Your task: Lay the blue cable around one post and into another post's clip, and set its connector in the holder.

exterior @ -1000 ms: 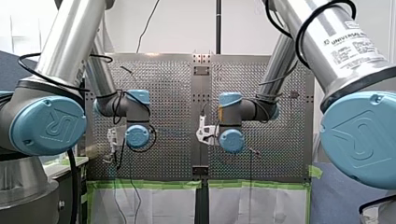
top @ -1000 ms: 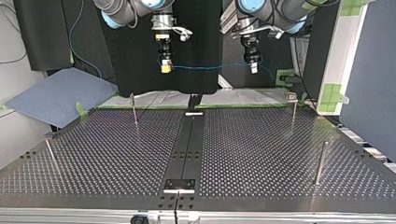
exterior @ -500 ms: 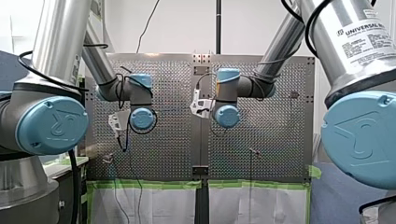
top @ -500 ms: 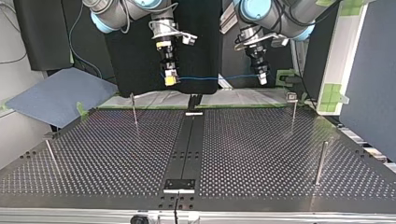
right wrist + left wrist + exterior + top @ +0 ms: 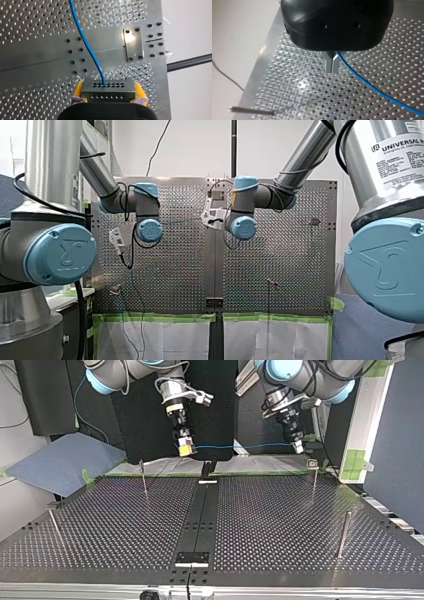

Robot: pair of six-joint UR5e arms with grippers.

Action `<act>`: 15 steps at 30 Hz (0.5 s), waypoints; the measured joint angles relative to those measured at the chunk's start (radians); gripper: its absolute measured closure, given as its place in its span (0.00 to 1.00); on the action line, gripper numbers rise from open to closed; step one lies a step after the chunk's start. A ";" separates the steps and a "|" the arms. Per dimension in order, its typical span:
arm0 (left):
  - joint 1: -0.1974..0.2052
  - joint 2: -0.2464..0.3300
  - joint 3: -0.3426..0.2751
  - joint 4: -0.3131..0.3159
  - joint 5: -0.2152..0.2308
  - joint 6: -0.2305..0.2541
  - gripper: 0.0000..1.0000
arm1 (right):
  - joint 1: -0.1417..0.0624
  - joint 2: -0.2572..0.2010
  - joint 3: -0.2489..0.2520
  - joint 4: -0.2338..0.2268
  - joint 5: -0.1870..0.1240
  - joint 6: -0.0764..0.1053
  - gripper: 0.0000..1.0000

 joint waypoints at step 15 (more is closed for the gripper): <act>0.050 0.132 0.102 -0.133 -0.001 -0.069 0.99 | 0.006 0.004 -0.088 0.049 -0.125 0.008 1.00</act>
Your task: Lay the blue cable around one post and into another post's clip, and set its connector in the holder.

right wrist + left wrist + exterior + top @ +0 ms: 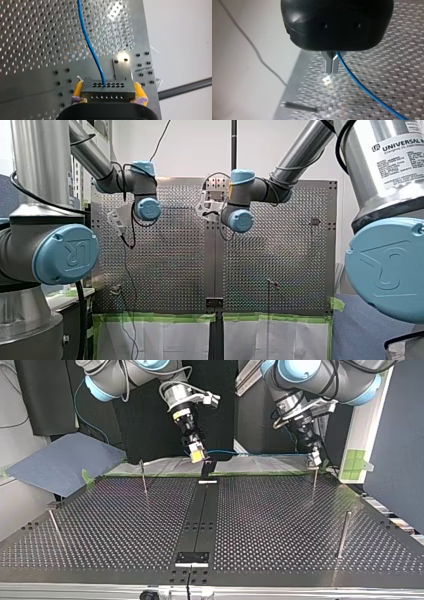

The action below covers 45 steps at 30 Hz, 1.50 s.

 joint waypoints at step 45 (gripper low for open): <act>0.307 0.054 0.311 -0.287 0.262 -0.124 0.99 | 0.033 0.080 -0.376 0.230 -0.082 0.015 1.00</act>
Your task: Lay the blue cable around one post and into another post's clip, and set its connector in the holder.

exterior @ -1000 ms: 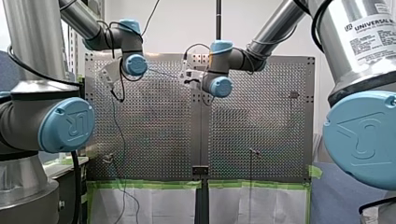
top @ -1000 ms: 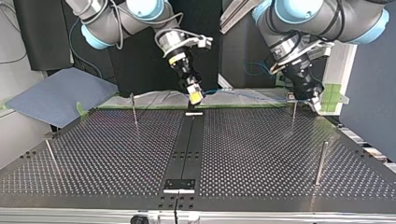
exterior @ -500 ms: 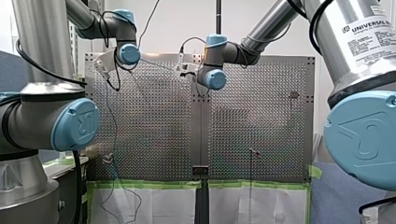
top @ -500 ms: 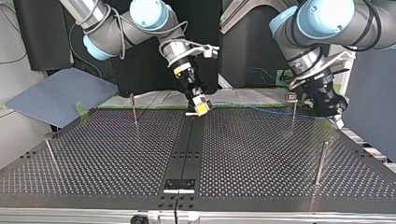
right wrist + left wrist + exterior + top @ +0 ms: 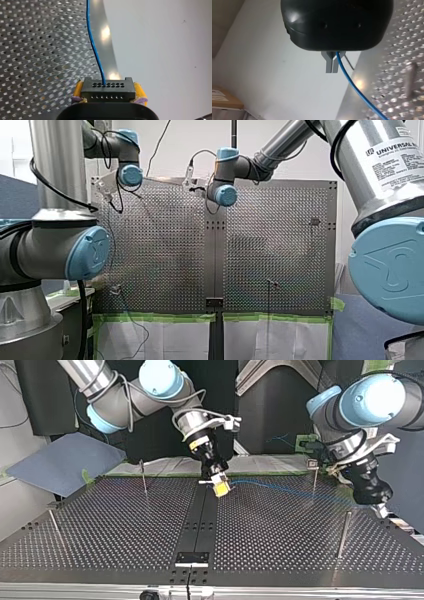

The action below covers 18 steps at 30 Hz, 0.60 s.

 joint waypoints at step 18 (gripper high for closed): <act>0.163 -0.073 0.079 -0.006 0.163 -0.050 0.99 | 0.002 0.030 -0.172 0.017 0.005 -0.001 1.00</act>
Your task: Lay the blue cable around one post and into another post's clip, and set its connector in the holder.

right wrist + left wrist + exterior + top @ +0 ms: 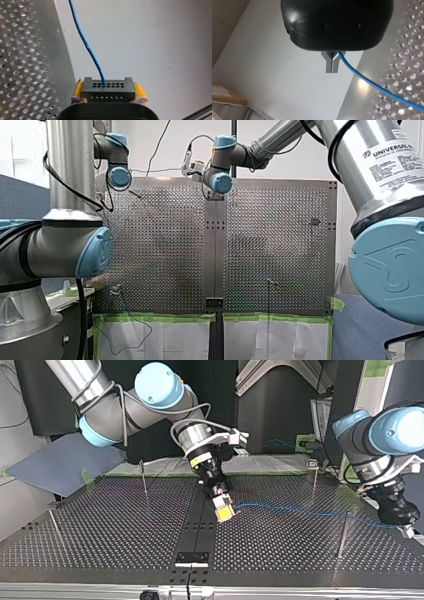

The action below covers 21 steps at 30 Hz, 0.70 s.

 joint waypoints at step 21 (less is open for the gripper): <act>0.115 -0.134 0.061 0.005 0.171 0.000 0.99 | -0.007 0.100 -0.075 0.003 0.004 -0.012 1.00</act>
